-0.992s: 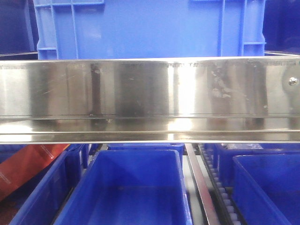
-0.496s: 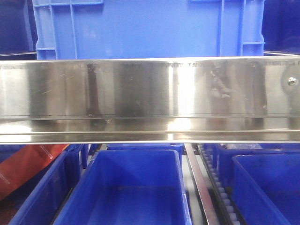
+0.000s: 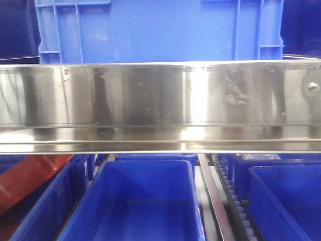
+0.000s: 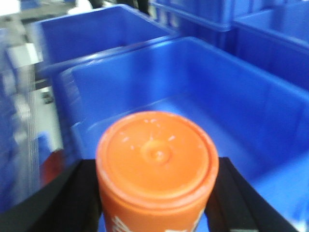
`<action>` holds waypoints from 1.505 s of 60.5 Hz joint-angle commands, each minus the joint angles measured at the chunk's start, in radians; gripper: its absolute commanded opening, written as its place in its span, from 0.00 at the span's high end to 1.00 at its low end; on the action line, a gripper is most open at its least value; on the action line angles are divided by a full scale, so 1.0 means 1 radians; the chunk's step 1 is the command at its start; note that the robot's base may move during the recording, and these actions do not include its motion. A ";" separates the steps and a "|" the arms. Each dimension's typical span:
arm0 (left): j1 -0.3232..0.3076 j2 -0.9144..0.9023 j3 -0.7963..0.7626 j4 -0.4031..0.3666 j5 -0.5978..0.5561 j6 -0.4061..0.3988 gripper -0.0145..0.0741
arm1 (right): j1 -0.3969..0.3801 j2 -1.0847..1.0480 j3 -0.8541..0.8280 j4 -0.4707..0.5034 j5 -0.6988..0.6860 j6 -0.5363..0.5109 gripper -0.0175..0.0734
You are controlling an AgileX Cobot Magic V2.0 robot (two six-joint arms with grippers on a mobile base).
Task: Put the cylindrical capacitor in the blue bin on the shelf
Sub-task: 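Lower the left gripper into a blue bin and release the orange cylinder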
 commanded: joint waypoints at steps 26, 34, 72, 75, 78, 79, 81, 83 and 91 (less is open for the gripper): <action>-0.009 0.547 -0.299 -0.119 0.012 0.002 0.96 | -0.001 -0.001 -0.005 0.036 -0.017 -0.003 0.99; -0.009 0.582 -0.299 -0.119 0.026 0.002 0.91 | -0.001 -0.001 -0.005 0.036 -0.017 -0.003 0.99; -0.009 0.567 -0.532 -0.119 0.258 0.002 0.23 | -0.001 -0.001 -0.005 0.036 -0.017 -0.003 0.99; -0.009 0.554 -0.544 -0.119 0.281 0.000 0.32 | -0.001 -0.001 -0.005 0.036 -0.017 -0.003 0.99; -0.009 0.526 -0.544 -0.110 0.307 0.000 0.45 | -0.001 -0.001 -0.005 0.036 -0.017 -0.003 0.99; -0.009 0.519 -0.544 -0.106 0.315 0.000 0.48 | -0.001 -0.001 -0.005 0.036 -0.017 -0.003 0.99; -0.009 0.505 -0.544 -0.094 0.331 0.000 0.56 | -0.001 -0.001 -0.005 0.036 -0.017 -0.003 0.99; -0.009 0.482 -0.537 -0.094 0.349 0.000 0.66 | -0.001 -0.001 -0.005 0.036 -0.021 -0.003 0.99; -0.009 0.403 -0.491 -0.076 0.376 0.000 0.90 | -0.001 -0.001 -0.005 0.036 -0.041 -0.003 0.99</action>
